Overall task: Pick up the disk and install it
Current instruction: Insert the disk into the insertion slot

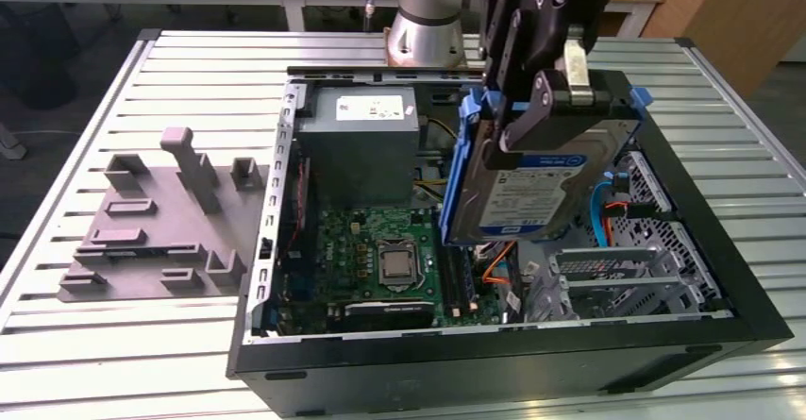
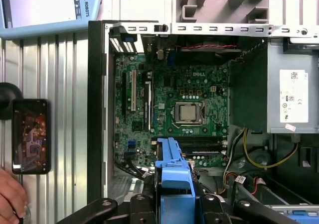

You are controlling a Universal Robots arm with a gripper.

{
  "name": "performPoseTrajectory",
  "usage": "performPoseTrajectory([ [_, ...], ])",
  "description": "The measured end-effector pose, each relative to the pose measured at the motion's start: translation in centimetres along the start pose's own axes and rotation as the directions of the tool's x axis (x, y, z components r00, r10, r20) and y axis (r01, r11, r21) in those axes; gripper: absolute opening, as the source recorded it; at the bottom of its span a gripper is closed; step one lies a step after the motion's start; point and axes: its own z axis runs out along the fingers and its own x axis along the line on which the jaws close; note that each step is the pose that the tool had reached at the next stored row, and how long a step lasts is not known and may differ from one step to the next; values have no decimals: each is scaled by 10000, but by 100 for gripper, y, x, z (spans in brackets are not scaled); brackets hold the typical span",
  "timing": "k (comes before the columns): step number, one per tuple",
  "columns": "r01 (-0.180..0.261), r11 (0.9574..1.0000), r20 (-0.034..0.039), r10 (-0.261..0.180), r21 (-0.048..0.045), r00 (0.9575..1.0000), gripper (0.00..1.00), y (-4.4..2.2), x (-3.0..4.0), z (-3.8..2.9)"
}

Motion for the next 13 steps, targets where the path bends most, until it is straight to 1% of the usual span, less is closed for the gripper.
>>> performPoseTrajectory([
  [2, 0, 10000, -1, 0, 0, 10000, 36, -38, 1, 5],
  [4, -1, 10000, -3, 1, -1, 10000, 36, -59, 14, 10],
  [9, 0, 10000, 0, 0, 0, 10000, 36, -79, 124, 29],
  [13, 0, 10000, -1, 0, -1, 10000, 36, -142, 172, 38],
])
